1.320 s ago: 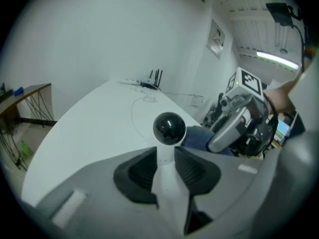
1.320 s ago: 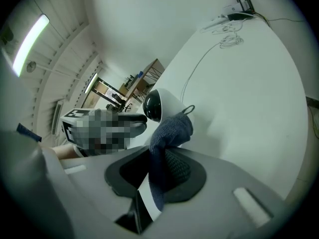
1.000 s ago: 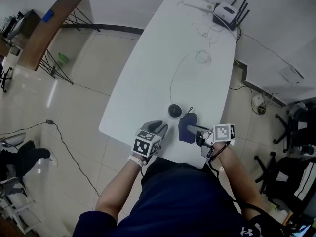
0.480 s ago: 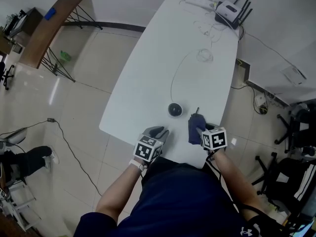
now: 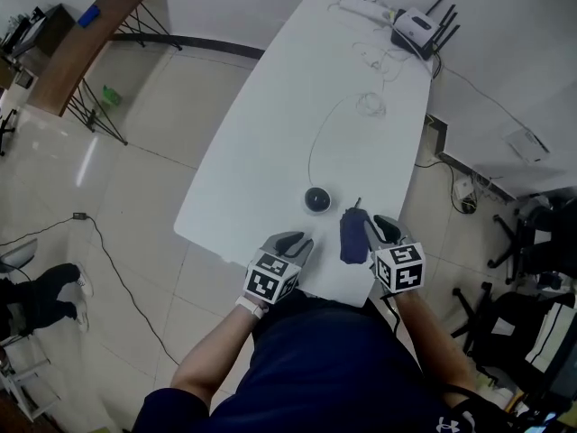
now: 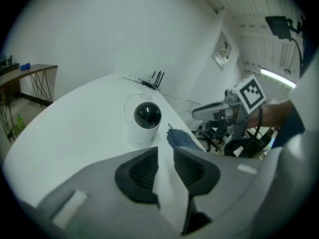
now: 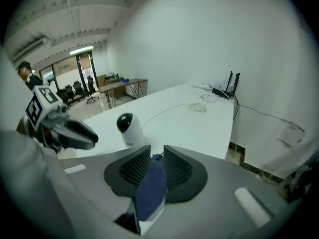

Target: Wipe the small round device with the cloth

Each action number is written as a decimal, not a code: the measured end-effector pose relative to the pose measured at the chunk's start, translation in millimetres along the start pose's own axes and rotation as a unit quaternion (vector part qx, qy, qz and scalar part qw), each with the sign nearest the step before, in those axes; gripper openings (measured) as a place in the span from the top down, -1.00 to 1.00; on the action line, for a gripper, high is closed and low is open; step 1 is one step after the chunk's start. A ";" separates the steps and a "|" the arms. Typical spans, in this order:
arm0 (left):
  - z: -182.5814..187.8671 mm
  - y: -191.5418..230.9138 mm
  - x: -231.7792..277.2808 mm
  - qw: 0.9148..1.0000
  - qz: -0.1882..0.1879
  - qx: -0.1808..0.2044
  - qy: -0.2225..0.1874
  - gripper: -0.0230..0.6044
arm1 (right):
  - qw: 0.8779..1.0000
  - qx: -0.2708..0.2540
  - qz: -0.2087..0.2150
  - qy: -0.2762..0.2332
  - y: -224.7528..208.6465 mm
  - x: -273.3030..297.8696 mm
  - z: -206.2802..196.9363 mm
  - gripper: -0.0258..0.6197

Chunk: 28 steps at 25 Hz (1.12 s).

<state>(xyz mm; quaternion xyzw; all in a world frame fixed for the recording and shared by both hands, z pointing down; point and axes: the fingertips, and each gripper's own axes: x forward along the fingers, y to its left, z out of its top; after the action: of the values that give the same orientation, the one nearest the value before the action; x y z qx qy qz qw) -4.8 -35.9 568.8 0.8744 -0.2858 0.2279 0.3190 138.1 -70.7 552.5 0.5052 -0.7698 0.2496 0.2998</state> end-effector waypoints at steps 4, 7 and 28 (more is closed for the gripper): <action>1.2 -17.0 -4.5 1.000 -0.019 -0.015 -0.009 0.65 | 0.986 0.102 0.123 -0.056 37.2 -11.8 30.0 0.87; 9.6 -23.0 -9.6 0.999 0.000 0.001 -0.035 0.70 | 0.977 0.099 0.167 -0.094 57.2 -20.7 44.5 0.88; 46.8 -85.9 -41.4 0.977 0.137 0.053 -0.154 0.75 | 0.946 -0.040 0.217 -0.237 70.1 -95.0 82.1 0.88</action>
<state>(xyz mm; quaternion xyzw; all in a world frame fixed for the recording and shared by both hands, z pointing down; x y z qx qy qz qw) 30.4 0.9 475.6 0.8671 -0.4365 0.1466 0.1903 85.3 -41.9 421.9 0.3582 -0.9189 0.1511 0.0672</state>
